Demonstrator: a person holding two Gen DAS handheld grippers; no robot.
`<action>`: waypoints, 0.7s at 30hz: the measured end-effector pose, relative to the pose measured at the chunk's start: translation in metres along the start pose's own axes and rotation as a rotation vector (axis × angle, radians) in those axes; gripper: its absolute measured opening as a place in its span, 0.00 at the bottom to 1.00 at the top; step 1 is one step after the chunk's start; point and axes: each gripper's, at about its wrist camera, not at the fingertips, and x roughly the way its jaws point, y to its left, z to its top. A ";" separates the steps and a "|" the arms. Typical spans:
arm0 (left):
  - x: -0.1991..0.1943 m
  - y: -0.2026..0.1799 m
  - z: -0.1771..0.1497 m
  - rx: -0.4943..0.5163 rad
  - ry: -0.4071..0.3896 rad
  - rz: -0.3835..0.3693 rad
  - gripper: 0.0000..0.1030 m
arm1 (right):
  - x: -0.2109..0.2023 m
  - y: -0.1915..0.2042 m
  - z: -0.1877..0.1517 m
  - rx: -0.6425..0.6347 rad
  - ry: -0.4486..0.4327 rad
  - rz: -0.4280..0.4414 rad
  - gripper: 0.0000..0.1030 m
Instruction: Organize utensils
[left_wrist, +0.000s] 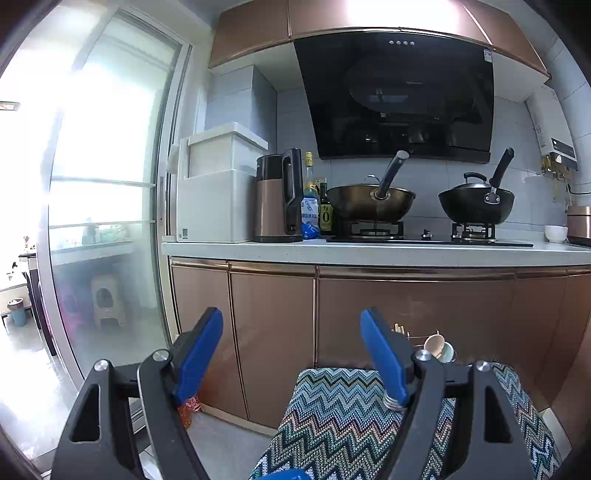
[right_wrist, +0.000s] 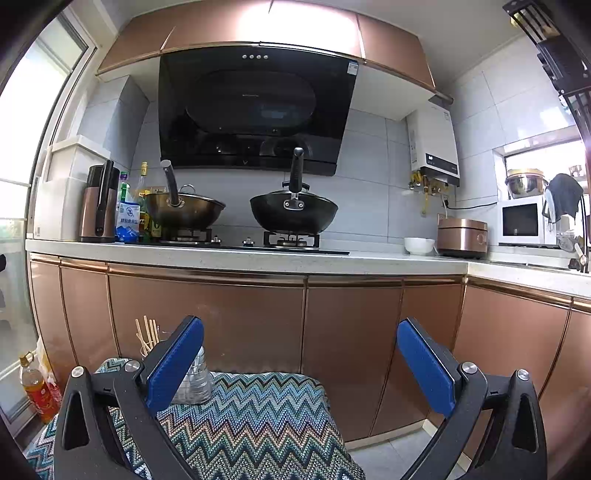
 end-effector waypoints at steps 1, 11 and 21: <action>0.000 0.000 0.000 -0.003 0.001 -0.002 0.74 | 0.000 0.000 0.000 0.000 0.000 -0.001 1.00; -0.001 -0.002 0.000 -0.002 0.003 -0.008 0.74 | -0.002 -0.002 0.001 -0.003 -0.001 -0.011 1.00; -0.003 -0.003 0.002 0.001 0.001 -0.014 0.74 | -0.001 -0.002 0.012 0.001 0.017 -0.017 1.00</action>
